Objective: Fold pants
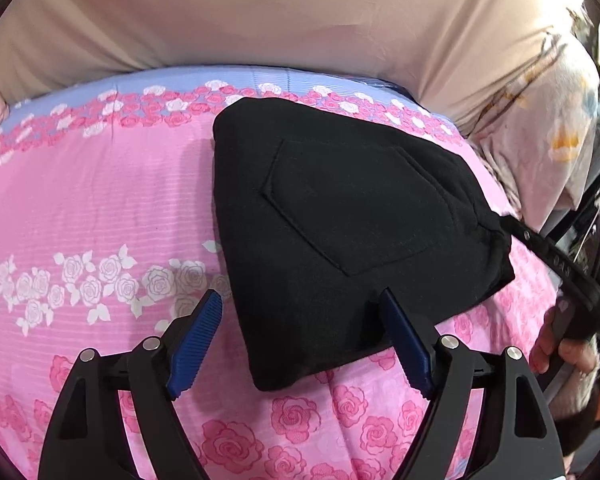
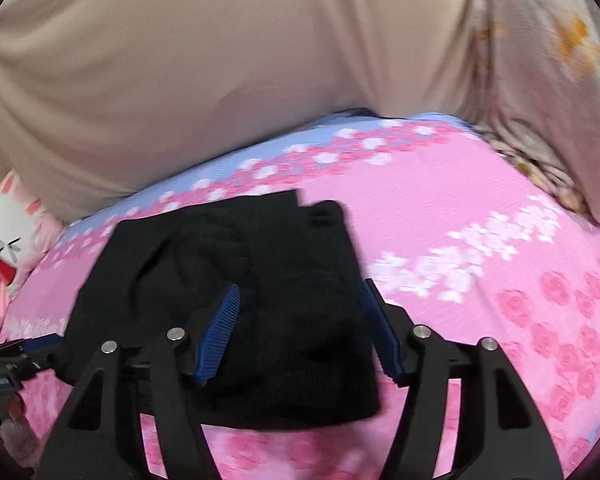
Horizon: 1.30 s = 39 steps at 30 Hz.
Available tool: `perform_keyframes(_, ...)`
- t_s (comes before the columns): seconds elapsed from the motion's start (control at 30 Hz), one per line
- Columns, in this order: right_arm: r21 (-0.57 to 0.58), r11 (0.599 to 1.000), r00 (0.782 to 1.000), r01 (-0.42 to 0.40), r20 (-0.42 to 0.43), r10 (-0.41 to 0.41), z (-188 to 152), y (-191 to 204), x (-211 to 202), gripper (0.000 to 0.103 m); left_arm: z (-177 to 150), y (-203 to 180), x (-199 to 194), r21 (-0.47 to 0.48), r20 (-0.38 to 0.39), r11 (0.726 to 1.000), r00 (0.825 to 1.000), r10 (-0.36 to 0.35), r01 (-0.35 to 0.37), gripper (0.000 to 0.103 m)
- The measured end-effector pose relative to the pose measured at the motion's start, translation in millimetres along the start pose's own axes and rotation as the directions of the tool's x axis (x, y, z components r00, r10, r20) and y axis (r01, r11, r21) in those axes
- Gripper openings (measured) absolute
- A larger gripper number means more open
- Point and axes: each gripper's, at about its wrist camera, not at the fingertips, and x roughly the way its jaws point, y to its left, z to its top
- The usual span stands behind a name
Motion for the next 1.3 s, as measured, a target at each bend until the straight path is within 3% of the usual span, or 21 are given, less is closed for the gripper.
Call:
perform_keyframes(0.07,0.055,0.998,0.999,-0.031,-0.031,0.033,-3,-13,3,0.062,2,2,6,-0.018,-0.014,0.999,0.999,-0.029,0.028,0.08)
perform_keyframes(0.17,0.14,0.985,0.991,-0.096,-0.08,0.108,-6,-28,12,0.074,6,11,19,-0.077,-0.042,0.991,0.992,-0.117,0.114,0.085)
perform_keyframes(0.23,0.167,0.979,0.986,-0.114,-0.101,0.132,-6,-31,18,0.088,8,20,28,-0.14,-0.056,0.975,0.981,-0.184,0.175,0.086)
perform_keyframes(0.4,0.237,0.951,0.961,-0.2,-0.143,0.237,-9,-35,33,0.088,13,46,55,-0.311,-0.072,0.898,0.934,-0.35,0.313,0.087)
perform_keyframes(0.43,0.256,0.94,0.951,-0.226,-0.15,0.269,-11,-34,38,0.088,13,46,55,-0.313,-0.065,0.896,0.934,-0.352,0.316,0.087)
perform_keyframes(0.47,0.26,0.934,0.944,-0.247,-0.152,0.292,-13,-31,42,0.087,15,45,55,-0.306,-0.064,0.899,0.935,-0.349,0.314,0.083)
perform_keyframes(0.5,0.252,0.938,0.947,-0.239,-0.154,0.283,-14,-27,43,0.074,15,43,55,-0.295,-0.063,0.903,0.936,-0.345,0.313,0.078)
perform_keyframes(0.57,0.168,0.968,0.967,-0.188,-0.14,0.212,-14,-12,37,0.057,18,36,50,-0.25,-0.057,0.918,0.942,-0.33,0.307,0.054)
perform_keyframes(0.6,0.135,0.974,0.973,-0.18,-0.123,0.197,-12,-5,31,0.047,19,32,45,-0.225,-0.049,0.928,0.947,-0.317,0.298,0.049)
perform_keyframes(0.63,0.112,0.978,0.976,-0.179,-0.105,0.19,-9,2,23,0.043,21,31,39,-0.202,-0.042,0.936,0.952,-0.304,0.29,0.042)
perform_keyframes(0.73,0.083,0.975,0.974,-0.204,-0.08,0.21,-4,15,6,0.042,23,32,23,-0.177,-0.03,0.944,0.957,-0.288,0.279,0.036)
perform_keyframes(0.8,0.067,0.971,0.967,-0.229,-0.101,0.235,-8,22,3,0.043,21,38,13,-0.169,-0.028,0.951,0.963,-0.269,0.261,0.036)
perform_keyframes(0.83,0.055,0.973,0.967,-0.224,-0.117,0.229,-12,25,6,0.049,18,42,7,-0.16,-0.028,0.957,0.968,-0.25,0.242,0.037)
perform_keyframes(0.97,0.033,0.99,0.984,-0.135,-0.111,0.137,-26,21,6,0.062,9,50,8,-0.155,-0.059,0.966,0.974,-0.218,0.207,0.047)
perform_keyframes(1.1,0.053,0.991,0.992,-0.126,-0.011,0.127,-18,20,-26,0.068,0,37,-18,-0.072,-0.007,0.994,0.997,-0.08,0.08,0.047)
perform_keyframes(1.13,0.025,0.992,0.992,-0.127,-0.013,0.127,-15,25,-30,0.072,-1,27,-27,-0.032,0.022,0.999,0.999,-0.031,0.031,0.046)
perform_keyframes(1.2,-0.016,0.985,0.984,-0.17,-0.05,0.169,-13,34,-26,0.073,0,11,-41,0.03,0.068,0.999,0.997,0.02,-0.022,0.053)
perform_keyframes(1.23,-0.022,0.981,0.979,-0.192,-0.069,0.191,-12,37,-22,0.063,0,1,-49,0.07,0.1,0.997,0.995,0.027,-0.034,0.057)
perform_keyframes(1.27,-0.034,0.978,0.973,-0.205,-0.111,0.2,-11,42,-12,0.05,-1,-12,-57,0.123,0.124,0.992,0.992,0.009,-0.025,0.07)
perform_keyframes(1.3,-0.054,0.982,0.976,-0.18,-0.137,0.171,-8,46,-3,0.023,0,-23,-62,0.157,0.139,0.987,0.99,-0.004,-0.018,0.075)
